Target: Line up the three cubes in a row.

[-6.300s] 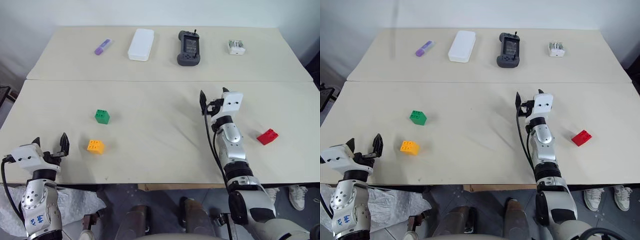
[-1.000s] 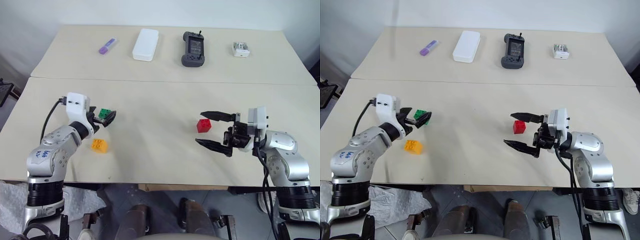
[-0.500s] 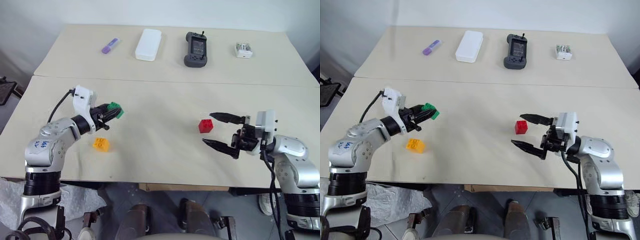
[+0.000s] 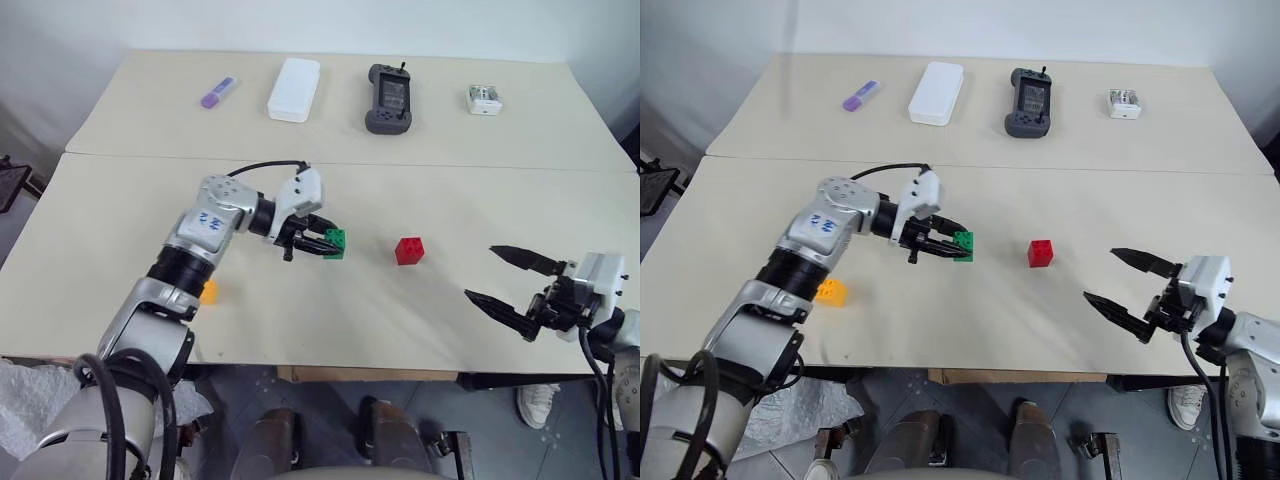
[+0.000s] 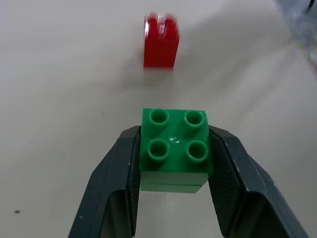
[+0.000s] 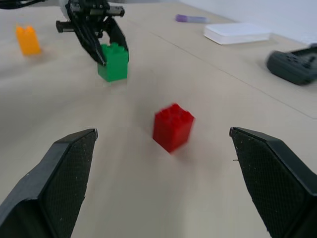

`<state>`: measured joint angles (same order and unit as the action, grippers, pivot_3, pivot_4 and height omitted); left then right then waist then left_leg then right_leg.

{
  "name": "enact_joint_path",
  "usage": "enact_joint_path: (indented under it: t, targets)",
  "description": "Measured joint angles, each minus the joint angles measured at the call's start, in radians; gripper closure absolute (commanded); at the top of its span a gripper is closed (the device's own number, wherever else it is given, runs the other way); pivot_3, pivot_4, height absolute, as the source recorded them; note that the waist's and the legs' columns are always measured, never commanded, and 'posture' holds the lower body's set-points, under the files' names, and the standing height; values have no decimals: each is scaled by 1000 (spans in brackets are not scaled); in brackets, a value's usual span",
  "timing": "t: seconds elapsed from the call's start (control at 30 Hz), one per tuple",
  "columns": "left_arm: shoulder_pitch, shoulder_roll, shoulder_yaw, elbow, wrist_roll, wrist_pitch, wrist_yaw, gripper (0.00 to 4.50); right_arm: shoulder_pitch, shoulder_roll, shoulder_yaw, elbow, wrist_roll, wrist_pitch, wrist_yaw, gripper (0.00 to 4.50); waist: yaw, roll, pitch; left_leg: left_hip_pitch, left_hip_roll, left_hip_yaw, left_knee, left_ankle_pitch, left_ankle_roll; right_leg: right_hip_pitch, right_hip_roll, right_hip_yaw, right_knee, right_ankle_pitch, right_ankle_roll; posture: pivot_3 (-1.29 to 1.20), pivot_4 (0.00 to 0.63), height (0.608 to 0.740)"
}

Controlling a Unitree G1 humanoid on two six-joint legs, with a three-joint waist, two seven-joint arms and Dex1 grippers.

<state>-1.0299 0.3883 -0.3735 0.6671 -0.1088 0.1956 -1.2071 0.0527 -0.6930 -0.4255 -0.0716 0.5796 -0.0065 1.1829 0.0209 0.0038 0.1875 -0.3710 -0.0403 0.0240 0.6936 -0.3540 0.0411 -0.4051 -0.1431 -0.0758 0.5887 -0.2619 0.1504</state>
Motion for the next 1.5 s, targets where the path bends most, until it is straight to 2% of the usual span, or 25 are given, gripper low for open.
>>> enact_joint_path:
  t: [0.23, 0.4, 0.67, 0.7, 0.73, 0.9, 0.93, 1.0, 1.13, 1.3, 1.33, 1.4, 1.5]
  targets:
    - [-15, -59, 21, 149, 31, -180, -60, 2994, 33, 0, -4, 9, -1, -25, 15, 0, 8, 0, 0, -2, 2, -1, 4, -1, 2, 0, -1, 0, 1, 1, 1, 0, 150, 740]
    - [-83, -117, 33, 298, 81, -268, -16, 2994, 63, 10, 2, -21, 1, -13, -8, 0, 17, -1, 0, -2, 1, -2, 5, -2, 3, 0, -3, 0, 1, 1, 2, 0, 150, 740]
    - [-120, -153, 73, 406, 115, -336, -5, 2994, 112, 20, 6, -63, 9, 7, -33, 0, 23, -1, 0, -2, 1, -2, 6, -2, 3, 0, -3, 0, 1, 1, 2, 0, 150, 740]
    - [-121, -155, 81, 411, 115, -330, -13, 2270, 115, 20, 6, -67, 13, 8, -35, 0, 23, -1, 0, -2, 1, -2, 6, -2, 3, 0, -3, 0, 1, 1, 2, 0, 150, 740]
    - [-124, -157, 83, 415, 116, -318, -24, 2103, 116, 20, 6, -69, 15, 9, -37, 0, 23, -1, 0, -2, 1, -2, 6, -2, 3, 0, -3, 0, 1, 1, 2, 0, 150, 740]
    - [-127, -186, 137, 446, 109, -283, -11, 568, 111, 20, 9, -74, 20, 17, -40, 0, 23, -1, 1, -2, 1, -3, 6, -2, 4, 0, -3, 0, 1, 1, 2, 0, 150, 740]
    - [-132, -185, 153, 446, 105, -288, -6, 319, 109, 20, 10, -74, 20, 18, -40, 0, 23, -1, 1, -3, 1, -3, 6, -2, 4, 0, -3, 0, 1, 1, 2, 0, 150, 740]
    - [-142, -173, 186, 440, 91, -306, -10, 319, 88, 20, 27, -73, 20, 18, -38, 0, 22, -1, 1, -2, 1, -4, 6, -2, 4, -1, -3, 0, 1, 1, 2, 0, 150, 740]
    - [-111, -78, 251, 300, 23, -319, -124, 319, 12, 20, 76, -70, 20, 29, -26, 0, 0, -1, 0, -2, 2, -7, 5, -2, 3, -2, -3, 1, 2, 1, 2, 0, 150, 740]
    - [43, 45, 353, 38, -98, -295, -204, 151, -72, 20, 132, -62, 28, 78, -29, 0, -7, 0, 0, -2, 2, -8, 5, -2, 3, -3, -3, 1, 2, 1, 2, 0, 150, 740]
    - [126, 86, 413, -78, -168, -252, -200, 151, -114, 25, 161, -60, 34, 95, -23, 0, -14, 0, 0, -2, 2, -8, 6, -2, 3, -3, -4, 1, 3, 1, 2, 0, 150, 740]
    - [214, 133, 479, -198, -231, -177, -174, 151, -155, 31, 189, -58, 37, 100, -8, 0, -18, 0, 0, -2, 2, -10, 6, -2, 3, -3, -4, 0, 3, 1, 2, 0, 150, 740]
    - [432, 233, 609, -409, -306, -72, -84, 151, -219, 38, 243, -55, 37, 102, 31, 0, -24, 1, 0, -1, 2, -12, 5, -2, 2, -2, -4, 0, 3, 1, 2, 0, 150, 740]
